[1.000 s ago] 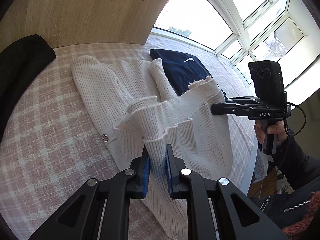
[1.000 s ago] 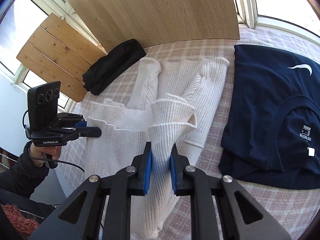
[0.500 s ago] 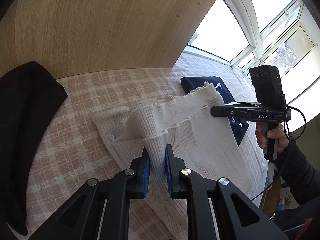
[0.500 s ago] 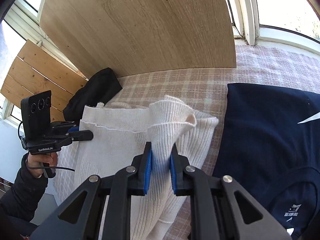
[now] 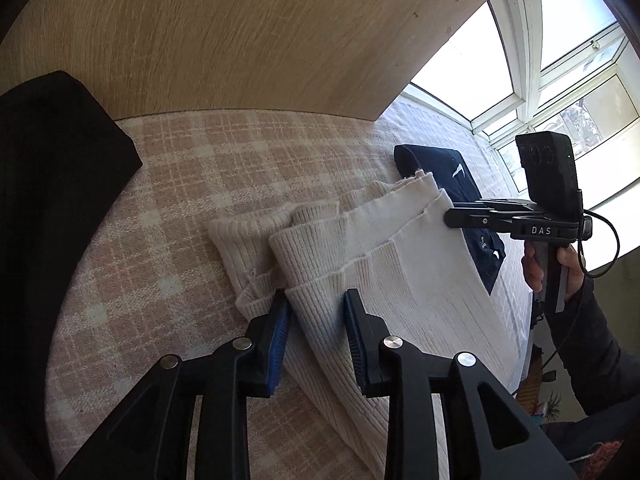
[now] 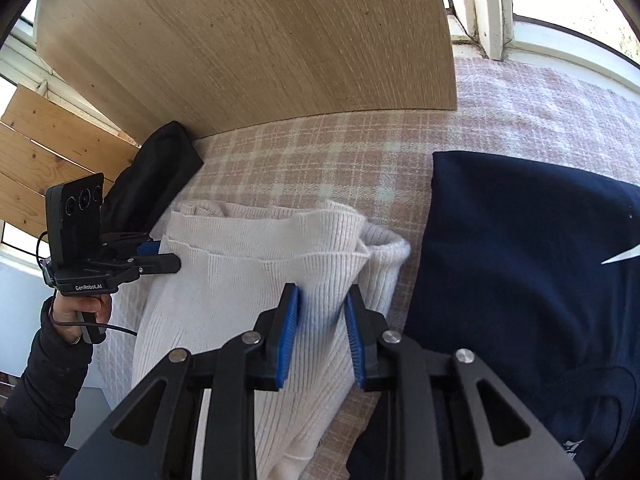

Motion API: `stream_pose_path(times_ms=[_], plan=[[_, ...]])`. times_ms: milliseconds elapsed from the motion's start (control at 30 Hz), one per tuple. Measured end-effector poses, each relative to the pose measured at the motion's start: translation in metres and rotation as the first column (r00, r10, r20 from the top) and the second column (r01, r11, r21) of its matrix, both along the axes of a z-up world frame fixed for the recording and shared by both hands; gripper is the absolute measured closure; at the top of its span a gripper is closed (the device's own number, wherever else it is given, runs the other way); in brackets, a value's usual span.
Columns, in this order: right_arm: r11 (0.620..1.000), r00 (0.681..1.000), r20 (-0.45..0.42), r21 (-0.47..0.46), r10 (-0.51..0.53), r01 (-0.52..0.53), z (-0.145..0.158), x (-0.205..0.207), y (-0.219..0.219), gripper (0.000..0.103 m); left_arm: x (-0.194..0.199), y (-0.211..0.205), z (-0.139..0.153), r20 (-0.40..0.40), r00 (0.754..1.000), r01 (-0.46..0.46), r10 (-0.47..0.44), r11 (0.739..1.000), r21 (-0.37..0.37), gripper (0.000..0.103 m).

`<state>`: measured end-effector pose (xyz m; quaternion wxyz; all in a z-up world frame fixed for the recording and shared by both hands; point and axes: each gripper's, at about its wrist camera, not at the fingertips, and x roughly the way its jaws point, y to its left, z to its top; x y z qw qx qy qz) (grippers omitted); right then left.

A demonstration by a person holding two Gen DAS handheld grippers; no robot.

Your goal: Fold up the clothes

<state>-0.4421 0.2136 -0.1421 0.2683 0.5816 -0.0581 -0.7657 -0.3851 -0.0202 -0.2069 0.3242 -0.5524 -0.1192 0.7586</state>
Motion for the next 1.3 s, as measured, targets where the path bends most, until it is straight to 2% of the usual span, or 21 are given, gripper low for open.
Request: stream_pose_path(times_ms=[67,167,233,367,467,533,567,667,733,800,900,1000,1067,1200,1300], plan=[[1.0,0.999,-0.042,0.023,-0.009,0.01,0.016,0.005,0.006,0.08,0.003,-0.006,0.007,-0.02,1.0,-0.014,0.013,1.0,-0.015,0.073],[0.999,0.996,-0.086,0.009,-0.035,0.036,0.037,0.018,0.011,0.08,0.007,-0.009,0.013,-0.038,0.999,-0.018,0.017,0.999,-0.026,0.073],[1.0,0.996,-0.087,-0.001,0.006,-0.006,0.041,0.031,0.0,0.08,0.007,-0.003,0.009,-0.042,0.999,-0.001,0.0,1.0,-0.026,0.073],[0.99,0.99,-0.056,0.058,0.13,-0.127,0.026,0.048,-0.039,0.08,0.007,0.01,0.002,-0.049,0.998,0.034,-0.035,0.999,-0.024,0.073],[0.983,0.988,-0.039,0.113,0.152,-0.146,0.004,0.05,-0.051,0.08,0.006,0.02,-0.003,-0.054,0.997,0.06,-0.061,0.998,-0.023,0.073],[0.984,0.986,-0.073,0.106,0.15,-0.142,-0.007,0.046,-0.047,0.093,0.006,0.027,-0.007,-0.057,0.995,0.077,-0.078,0.997,-0.023,0.088],[0.986,0.985,-0.084,0.092,0.149,-0.141,-0.011,0.046,-0.045,0.095,0.006,0.03,-0.008,-0.059,0.994,0.086,-0.087,0.996,-0.022,0.096],[0.992,0.992,-0.053,0.065,0.113,-0.11,-0.001,0.047,-0.038,0.095,0.009,0.025,-0.003,-0.045,0.996,0.073,-0.074,0.997,-0.01,0.099],[0.995,0.994,-0.062,0.05,0.09,-0.087,0.018,0.056,-0.029,0.093,0.021,0.019,0.015,-0.064,0.995,0.072,-0.073,0.997,-0.015,0.094],[0.994,0.992,-0.077,0.027,0.105,-0.103,0.036,0.077,-0.022,0.092,0.046,0.016,0.037,-0.092,0.988,0.118,-0.12,0.993,-0.023,0.079],[0.991,0.99,-0.065,-0.019,0.129,-0.13,0.044,0.114,-0.018,0.091,0.094,0.02,0.056,-0.104,0.972,0.206,-0.212,0.976,-0.068,0.076],[0.991,0.99,-0.038,0.002,0.133,-0.133,0.032,0.142,-0.022,0.091,0.13,0.015,0.056,-0.071,0.981,0.179,-0.183,0.982,-0.055,0.076],[0.991,0.991,-0.038,0.032,0.128,-0.127,0.026,0.154,-0.025,0.091,0.147,0.003,0.048,-0.032,0.993,0.111,-0.111,0.994,-0.005,0.076],[0.988,0.987,-0.052,0.043,0.15,-0.148,0.029,0.165,-0.041,0.091,0.169,-0.013,0.025,0.048,0.999,-0.003,0.0,0.999,0.054,0.072],[0.978,0.976,-0.073,0.065,0.204,-0.199,0.036,0.167,-0.06,0.091,0.173,-0.01,0.017,0.054,0.998,-0.032,0.028,0.997,0.071,0.067]])
